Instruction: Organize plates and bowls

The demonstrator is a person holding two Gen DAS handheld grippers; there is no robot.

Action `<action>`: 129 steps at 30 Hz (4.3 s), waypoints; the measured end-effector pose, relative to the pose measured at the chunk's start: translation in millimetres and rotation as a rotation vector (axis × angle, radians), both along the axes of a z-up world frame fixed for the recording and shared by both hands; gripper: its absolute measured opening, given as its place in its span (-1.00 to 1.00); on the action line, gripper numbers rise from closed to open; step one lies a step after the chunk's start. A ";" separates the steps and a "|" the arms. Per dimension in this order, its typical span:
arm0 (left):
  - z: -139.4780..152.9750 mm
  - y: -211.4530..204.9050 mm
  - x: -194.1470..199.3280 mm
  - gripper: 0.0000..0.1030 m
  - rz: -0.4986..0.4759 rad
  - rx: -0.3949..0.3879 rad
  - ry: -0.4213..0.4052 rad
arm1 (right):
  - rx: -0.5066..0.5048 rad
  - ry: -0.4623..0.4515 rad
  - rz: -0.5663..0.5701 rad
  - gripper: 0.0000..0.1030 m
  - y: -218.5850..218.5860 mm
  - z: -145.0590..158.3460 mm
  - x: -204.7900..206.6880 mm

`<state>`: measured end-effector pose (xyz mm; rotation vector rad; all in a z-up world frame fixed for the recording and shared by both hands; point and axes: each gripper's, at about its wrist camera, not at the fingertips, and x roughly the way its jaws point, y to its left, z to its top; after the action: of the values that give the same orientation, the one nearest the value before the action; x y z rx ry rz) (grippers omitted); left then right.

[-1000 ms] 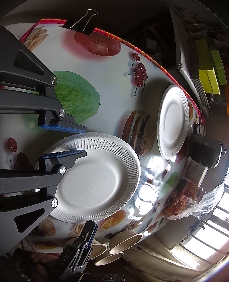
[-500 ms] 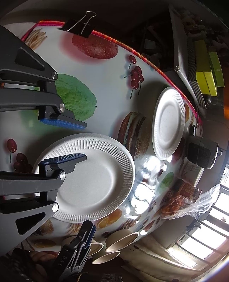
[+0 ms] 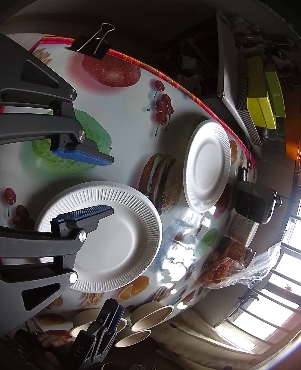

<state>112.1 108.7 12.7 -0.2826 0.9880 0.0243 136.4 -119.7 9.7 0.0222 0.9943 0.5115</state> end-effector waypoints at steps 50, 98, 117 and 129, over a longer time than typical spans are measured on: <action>25.6 111.3 89.1 -0.27 0.140 -0.020 -0.089 | 0.022 -0.021 0.098 0.06 106.8 21.1 141.5; -26.3 142.4 155.0 -0.74 0.166 -0.106 0.008 | 0.095 0.197 0.062 -0.54 137.0 -36.5 212.4; -23.3 139.4 154.7 -0.75 0.153 -0.098 0.006 | 0.090 0.186 0.061 -0.66 137.9 -32.7 209.7; -13.3 134.4 146.9 -0.75 0.140 -0.094 -0.009 | 0.091 0.158 0.061 -0.66 129.7 -17.0 196.8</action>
<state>259.1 243.1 -0.6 -0.4374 0.9604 0.1038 333.2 9.9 -7.3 0.1154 1.1286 0.6178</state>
